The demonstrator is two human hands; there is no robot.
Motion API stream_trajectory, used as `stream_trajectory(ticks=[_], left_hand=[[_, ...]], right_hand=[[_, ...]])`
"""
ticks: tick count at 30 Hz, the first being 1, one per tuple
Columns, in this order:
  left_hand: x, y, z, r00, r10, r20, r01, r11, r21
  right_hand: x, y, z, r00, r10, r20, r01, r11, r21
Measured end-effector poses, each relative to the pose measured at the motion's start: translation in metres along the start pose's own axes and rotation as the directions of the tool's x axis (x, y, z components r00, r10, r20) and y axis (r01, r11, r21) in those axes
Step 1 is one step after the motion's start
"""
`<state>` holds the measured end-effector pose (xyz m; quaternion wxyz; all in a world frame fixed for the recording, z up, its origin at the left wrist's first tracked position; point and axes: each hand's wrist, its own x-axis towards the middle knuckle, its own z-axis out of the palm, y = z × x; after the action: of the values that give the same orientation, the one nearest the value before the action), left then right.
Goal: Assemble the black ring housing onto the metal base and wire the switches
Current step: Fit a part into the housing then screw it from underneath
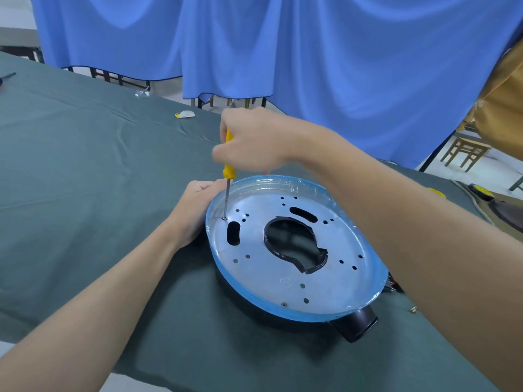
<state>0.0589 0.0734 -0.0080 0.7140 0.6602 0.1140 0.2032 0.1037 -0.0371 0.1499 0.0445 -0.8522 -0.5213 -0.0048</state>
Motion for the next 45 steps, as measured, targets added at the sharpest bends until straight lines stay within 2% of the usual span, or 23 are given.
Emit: stream_trajectory(ticks=[2,5,6,8,10,12,14,16,18,19,21,24,26,27,29,32,34,35,37,39,40,42,45], left_hand=[[0.0,0.002,0.0,1.0,-0.001,-0.008,0.001,1.0,-0.001],[0.001,0.0,0.0,1.0,0.014,-0.012,-0.014,1.0,0.009],[0.001,0.0,0.0,1.0,0.019,-0.01,-0.019,1.0,0.014],[0.0,0.0,0.001,1.0,0.025,-0.006,-0.025,0.999,0.02],[0.0,0.001,0.001,1.0,0.023,-0.011,-0.022,0.999,0.027],[-0.001,0.002,0.0,1.0,0.016,-0.017,-0.016,0.999,0.03],[-0.001,0.002,-0.001,1.0,0.014,-0.018,-0.014,1.0,0.027],[-0.001,0.001,-0.001,1.0,0.016,-0.016,-0.015,0.999,0.031],[-0.001,0.001,-0.001,1.0,0.013,-0.016,-0.013,0.999,0.034],[-0.002,0.001,0.0,1.0,0.013,-0.018,-0.012,0.999,0.037],[-0.002,0.001,0.0,1.0,0.014,-0.022,-0.013,0.999,0.04],[-0.002,0.002,0.001,1.0,0.012,-0.027,-0.011,0.999,0.037],[-0.003,0.002,0.0,1.0,0.008,-0.021,-0.008,0.999,0.033],[-0.003,0.002,0.001,1.0,0.006,-0.022,-0.006,1.0,0.031],[-0.003,0.001,0.001,1.0,0.006,-0.026,-0.005,1.0,0.026],[-0.002,0.002,0.001,1.0,0.01,-0.022,-0.009,1.0,0.028],[-0.002,0.002,0.001,0.999,0.002,-0.033,-0.001,0.999,0.041],[-0.002,0.001,0.001,0.999,-0.001,-0.037,0.002,0.999,0.036],[-0.002,0.001,0.001,0.999,-0.002,-0.04,0.002,1.0,0.017],[-0.003,0.001,0.001,0.999,-0.001,-0.035,0.001,1.0,0.011],[-0.002,0.001,0.0,0.999,0.001,-0.032,-0.001,1.0,0.014],[-0.002,0.001,0.0,1.0,0.0,-0.029,0.001,1.0,0.023],[-0.002,0.001,-0.001,0.999,-0.002,-0.036,0.003,1.0,0.029]], right_hand=[[-0.002,0.001,0.0,0.999,-0.031,0.006,0.031,0.999,-0.008],[-0.003,0.001,0.005,0.996,-0.023,-0.088,0.015,0.996,-0.092],[-0.004,0.002,0.003,0.997,-0.005,-0.072,-0.002,0.995,-0.102],[-0.007,0.004,-0.004,0.998,0.024,0.051,-0.02,0.997,-0.071],[-0.007,0.003,-0.008,0.995,-0.026,0.096,0.035,0.996,-0.088],[-0.007,0.001,-0.003,0.995,-0.098,-0.008,0.096,0.988,-0.125],[-0.006,0.0,0.003,0.989,-0.092,-0.117,0.07,0.982,-0.175],[-0.007,-0.001,0.002,0.998,-0.041,-0.055,0.03,0.983,-0.182],[-0.01,-0.002,-0.007,0.996,-0.029,0.086,0.035,0.996,-0.076],[-0.011,-0.003,-0.01,0.993,-0.052,0.106,0.057,0.998,-0.038],[-0.011,-0.005,-0.008,0.994,-0.108,0.032,0.108,0.994,-0.023],[-0.008,-0.007,0.003,0.991,-0.109,-0.081,0.098,0.986,-0.138],[-0.01,-0.007,-0.002,0.999,-0.041,-0.009,0.039,0.987,-0.154],[-0.011,-0.008,-0.008,0.998,-0.007,0.061,0.014,0.994,-0.106],[-0.011,-0.009,-0.015,0.989,-0.033,0.146,0.041,0.998,-0.051],[-0.011,-0.012,-0.005,0.993,-0.117,0.006,0.116,0.985,-0.131],[-0.009,-0.011,0.004,0.991,-0.096,-0.092,0.076,0.977,-0.199],[-0.009,-0.01,0.004,0.996,-0.05,-0.072,0.035,0.981,-0.192],[-0.012,-0.009,-0.008,0.996,0.048,0.081,-0.042,0.996,-0.075],[-0.014,-0.009,-0.017,0.981,0.015,0.191,-0.019,1.0,0.018],[-0.014,-0.009,-0.017,0.984,-0.031,0.176,0.027,0.999,0.025],[-0.011,-0.009,-0.009,0.995,-0.096,0.038,0.097,0.995,-0.024],[-0.006,-0.007,0.007,0.989,-0.076,-0.125,0.057,0.986,-0.155]])
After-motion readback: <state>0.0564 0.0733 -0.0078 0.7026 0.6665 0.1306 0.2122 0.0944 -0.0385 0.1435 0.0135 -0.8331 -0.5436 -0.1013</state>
